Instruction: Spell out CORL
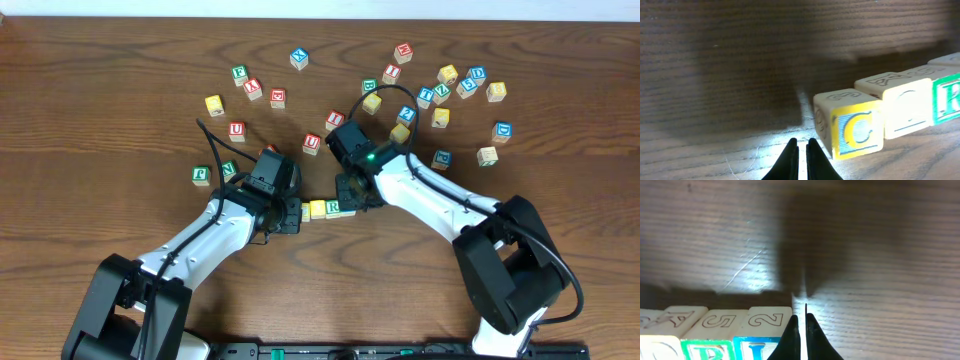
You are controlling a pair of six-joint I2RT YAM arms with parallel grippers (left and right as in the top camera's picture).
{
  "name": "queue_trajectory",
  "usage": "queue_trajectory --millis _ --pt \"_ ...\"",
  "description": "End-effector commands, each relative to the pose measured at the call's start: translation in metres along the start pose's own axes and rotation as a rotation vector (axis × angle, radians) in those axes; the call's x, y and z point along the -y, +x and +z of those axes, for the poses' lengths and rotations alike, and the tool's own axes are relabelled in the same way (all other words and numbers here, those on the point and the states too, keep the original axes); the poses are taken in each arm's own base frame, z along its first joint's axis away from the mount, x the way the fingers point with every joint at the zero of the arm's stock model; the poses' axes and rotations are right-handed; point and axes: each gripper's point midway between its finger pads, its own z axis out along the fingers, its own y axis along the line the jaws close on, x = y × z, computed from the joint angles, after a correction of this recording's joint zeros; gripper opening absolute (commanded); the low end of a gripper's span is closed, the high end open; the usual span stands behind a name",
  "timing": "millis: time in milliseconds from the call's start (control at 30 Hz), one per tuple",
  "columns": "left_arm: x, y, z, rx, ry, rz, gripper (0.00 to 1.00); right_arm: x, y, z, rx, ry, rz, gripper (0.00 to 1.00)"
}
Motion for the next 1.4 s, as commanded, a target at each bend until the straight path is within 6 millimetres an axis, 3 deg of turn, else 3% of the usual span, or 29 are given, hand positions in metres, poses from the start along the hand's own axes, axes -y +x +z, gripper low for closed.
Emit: queue_trajectory --millis 0,1367 --pt "0.000 0.005 0.002 -0.015 0.005 -0.002 0.08 -0.001 0.005 0.003 -0.010 0.010 0.009 0.01" --pt "0.011 -0.004 0.002 0.016 0.057 0.001 0.07 -0.001 0.006 0.003 -0.014 0.012 0.021 0.01"
